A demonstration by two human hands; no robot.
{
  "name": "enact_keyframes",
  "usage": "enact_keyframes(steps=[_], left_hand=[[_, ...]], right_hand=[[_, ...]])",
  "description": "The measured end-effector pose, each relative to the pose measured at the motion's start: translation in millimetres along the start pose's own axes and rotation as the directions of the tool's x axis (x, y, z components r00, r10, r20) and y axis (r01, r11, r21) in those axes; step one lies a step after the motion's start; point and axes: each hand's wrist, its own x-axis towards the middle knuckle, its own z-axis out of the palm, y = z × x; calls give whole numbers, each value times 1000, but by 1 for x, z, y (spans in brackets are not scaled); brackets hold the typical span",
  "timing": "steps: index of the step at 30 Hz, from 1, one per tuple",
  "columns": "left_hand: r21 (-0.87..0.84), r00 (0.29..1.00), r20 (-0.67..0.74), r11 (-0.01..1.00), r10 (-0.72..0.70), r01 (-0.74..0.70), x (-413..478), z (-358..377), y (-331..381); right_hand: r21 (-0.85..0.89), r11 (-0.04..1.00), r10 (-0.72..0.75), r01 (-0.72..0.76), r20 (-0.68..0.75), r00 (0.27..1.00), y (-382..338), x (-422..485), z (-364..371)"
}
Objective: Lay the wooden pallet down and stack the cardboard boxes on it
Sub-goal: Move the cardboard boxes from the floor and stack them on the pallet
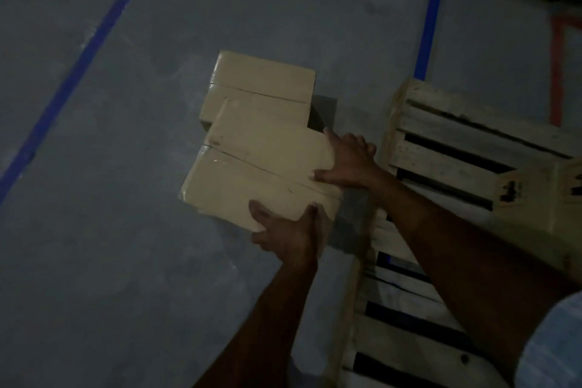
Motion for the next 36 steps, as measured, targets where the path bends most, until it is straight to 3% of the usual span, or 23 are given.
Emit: enact_keyframes(steps=[2,4,6,8,10,14,18,23,28,32,34,36], left_hand=[[143,993,-62,986,98,-89,-12,-15,2],[220,953,-108,941,283,-255,-28,-39,9],[200,895,-108,892,432,-406,-46,-64,21],[145,890,-75,888,450,-437,-85,-84,41],[140,883,-37,878,467,-458,-135,-95,60],[245,822,39,792,568,-559,-235,-105,70],[248,774,133,735,619,-631,-347,-100,60],[269,786,184,739,591,-618,-455,-71,14],[227,774,303,747,556,-625,-480,-22,-50],[118,795,522,897,309,-426,-462,14,-142],[179,815,551,930,176,-322,-450,32,-190],[224,833,529,921,160,-319,-434,54,-229]], right_hand=[[97,995,-8,13,-52,999,6,-25,-7],[254,966,-4,38,-132,991,12,-52,-23],[454,888,25,69,-198,980,15,-84,-45],[608,781,47,144,-286,957,20,-126,-70],[636,747,59,192,-351,934,30,-175,-94],[577,801,106,159,-399,911,71,-276,-130],[645,746,191,165,-445,875,128,-383,-145],[762,642,335,84,-378,863,195,-507,-145],[851,518,505,-85,-223,834,261,-569,-98],[916,375,625,-141,-138,768,313,-606,-7],[943,302,658,-142,-98,747,332,-617,39],[957,257,697,-138,-85,712,350,-620,74]])
